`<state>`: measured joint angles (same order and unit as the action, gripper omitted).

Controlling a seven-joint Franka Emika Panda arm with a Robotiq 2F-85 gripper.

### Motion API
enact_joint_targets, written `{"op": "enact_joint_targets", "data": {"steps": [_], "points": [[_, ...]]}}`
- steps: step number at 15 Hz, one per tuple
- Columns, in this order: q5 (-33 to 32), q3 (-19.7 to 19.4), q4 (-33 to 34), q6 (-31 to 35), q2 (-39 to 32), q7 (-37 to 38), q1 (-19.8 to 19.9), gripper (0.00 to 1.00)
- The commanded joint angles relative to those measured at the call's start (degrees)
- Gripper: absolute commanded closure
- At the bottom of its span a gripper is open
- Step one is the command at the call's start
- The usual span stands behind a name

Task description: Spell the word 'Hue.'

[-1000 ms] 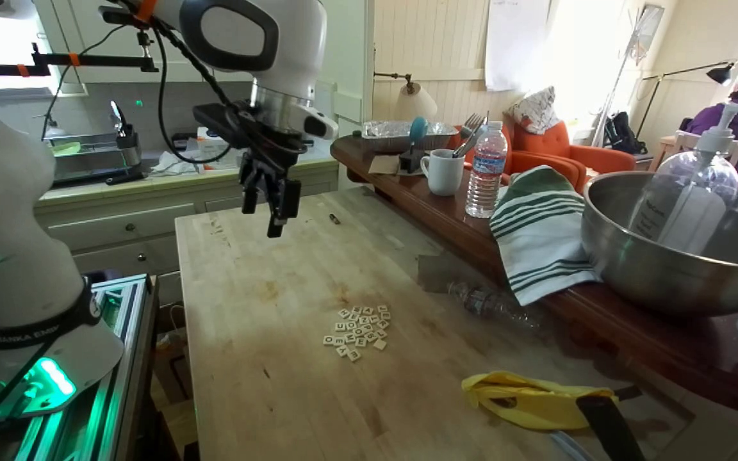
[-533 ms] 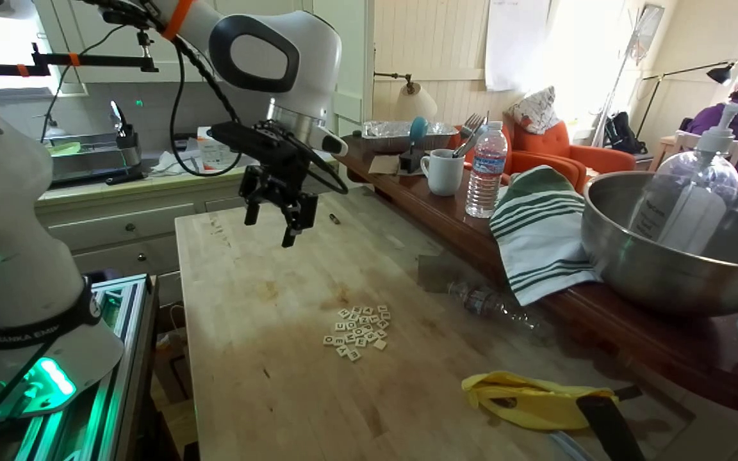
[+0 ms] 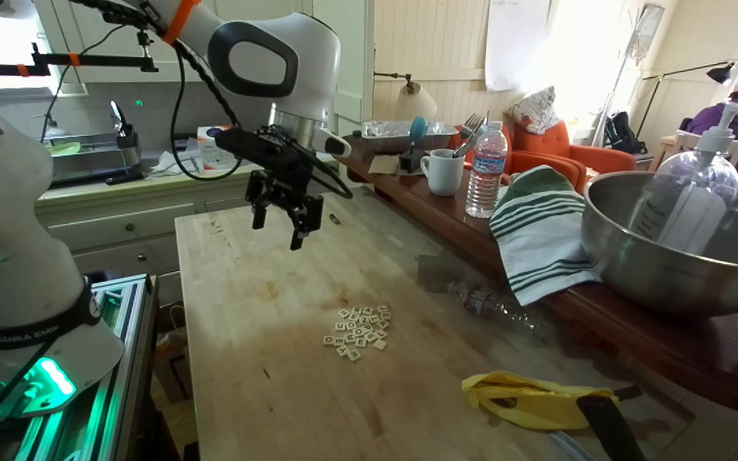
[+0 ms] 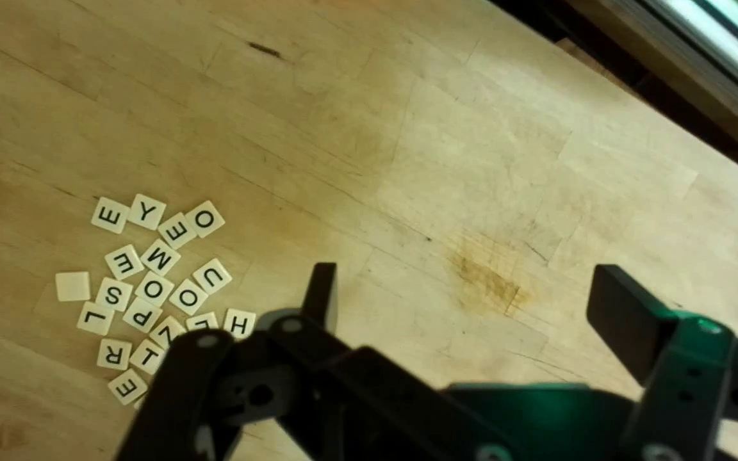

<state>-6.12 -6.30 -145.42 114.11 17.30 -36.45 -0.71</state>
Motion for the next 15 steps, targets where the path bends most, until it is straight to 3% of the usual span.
{"op": "enact_joint_targets", "data": {"steps": [1, 6, 8, 9, 10, 14, 15], "points": [[0.37, -1.28, -3.54, 11.1, -1.88, -2.2, 0.3, 0.0], [7.79, -3.94, -5.35, 24.07, -7.66, -10.41, -0.22, 0.0], [12.19, -4.4, -4.64, 25.27, -10.29, -14.04, -0.17, 0.0], [14.14, -4.24, -3.15, 22.92, -11.88, -12.49, 0.49, 0.0], [10.64, -2.88, -5.02, 23.6, -8.59, -11.1, 1.13, 0.0], [12.64, -2.84, -3.95, 23.58, -11.18, -11.19, 1.57, 0.0], [9.81, -2.29, -4.44, 25.99, -11.61, -8.42, 2.02, 0.0]]}}
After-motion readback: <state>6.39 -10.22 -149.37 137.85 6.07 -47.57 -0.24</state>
